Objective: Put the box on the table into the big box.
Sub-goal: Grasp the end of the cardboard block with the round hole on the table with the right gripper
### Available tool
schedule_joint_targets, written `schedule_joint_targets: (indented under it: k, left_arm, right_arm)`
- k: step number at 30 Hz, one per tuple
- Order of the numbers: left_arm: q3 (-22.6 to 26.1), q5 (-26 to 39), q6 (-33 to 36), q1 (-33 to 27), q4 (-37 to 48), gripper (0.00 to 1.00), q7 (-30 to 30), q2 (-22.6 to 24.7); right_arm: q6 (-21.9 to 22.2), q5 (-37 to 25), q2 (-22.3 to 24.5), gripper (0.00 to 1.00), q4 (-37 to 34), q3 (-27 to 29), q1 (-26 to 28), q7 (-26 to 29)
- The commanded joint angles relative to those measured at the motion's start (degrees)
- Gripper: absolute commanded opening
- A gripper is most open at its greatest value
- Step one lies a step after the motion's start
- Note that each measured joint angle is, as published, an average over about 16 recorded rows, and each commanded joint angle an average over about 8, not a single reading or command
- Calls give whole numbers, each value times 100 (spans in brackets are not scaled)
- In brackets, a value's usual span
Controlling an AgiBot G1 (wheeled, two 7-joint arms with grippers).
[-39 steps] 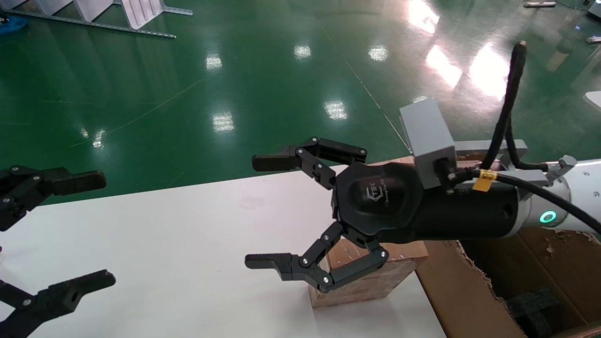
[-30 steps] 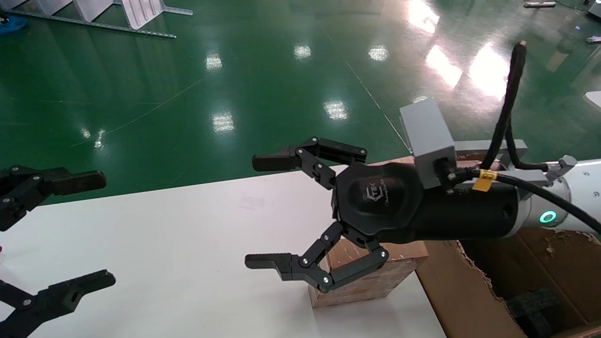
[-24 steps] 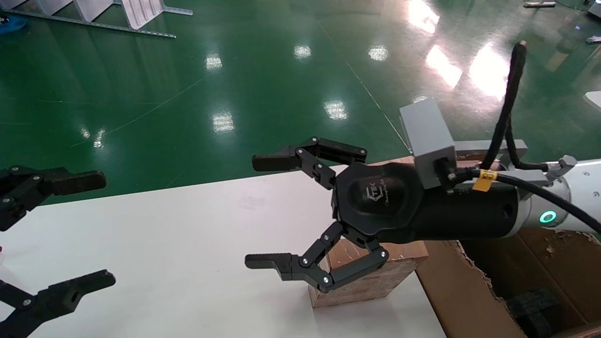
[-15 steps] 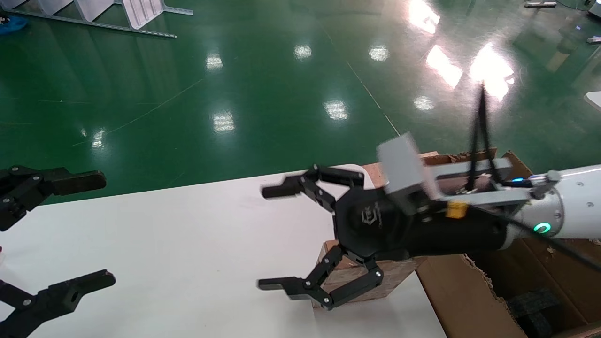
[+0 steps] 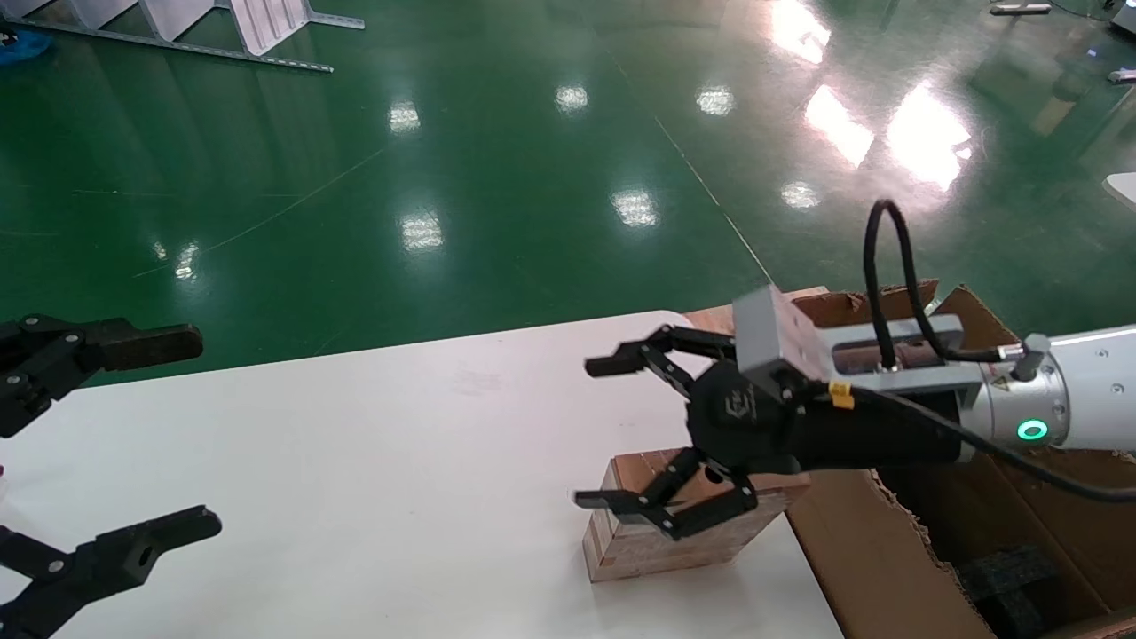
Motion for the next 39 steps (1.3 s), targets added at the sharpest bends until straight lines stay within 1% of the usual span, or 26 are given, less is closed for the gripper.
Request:
schedule_joint_targets:
  k: [1,8,14,28,39]
  left_arm:
    - [0,0,0,0,0,0,0,0]
    - [0,0,0,0,0,0,0,0]
    - [0,0,0,0,0,0,0,0]
    - [1,-1,0,0,0,0,0,0]
    - [1,-1,0,0,0,0,1,0]
  right_arm:
    - [-77,-115,38,100,-122,-29,12,-131]
    - [-366,-493,131,100,-848,-168,171,-656]
    - [-512,-655,150,100,-1263,-403,320,-998]
    - [-551,-534,314,100,-1733,-1214,608,-1419]
    - [-539,-443,325,100,-2037,-1740,902,-1623]
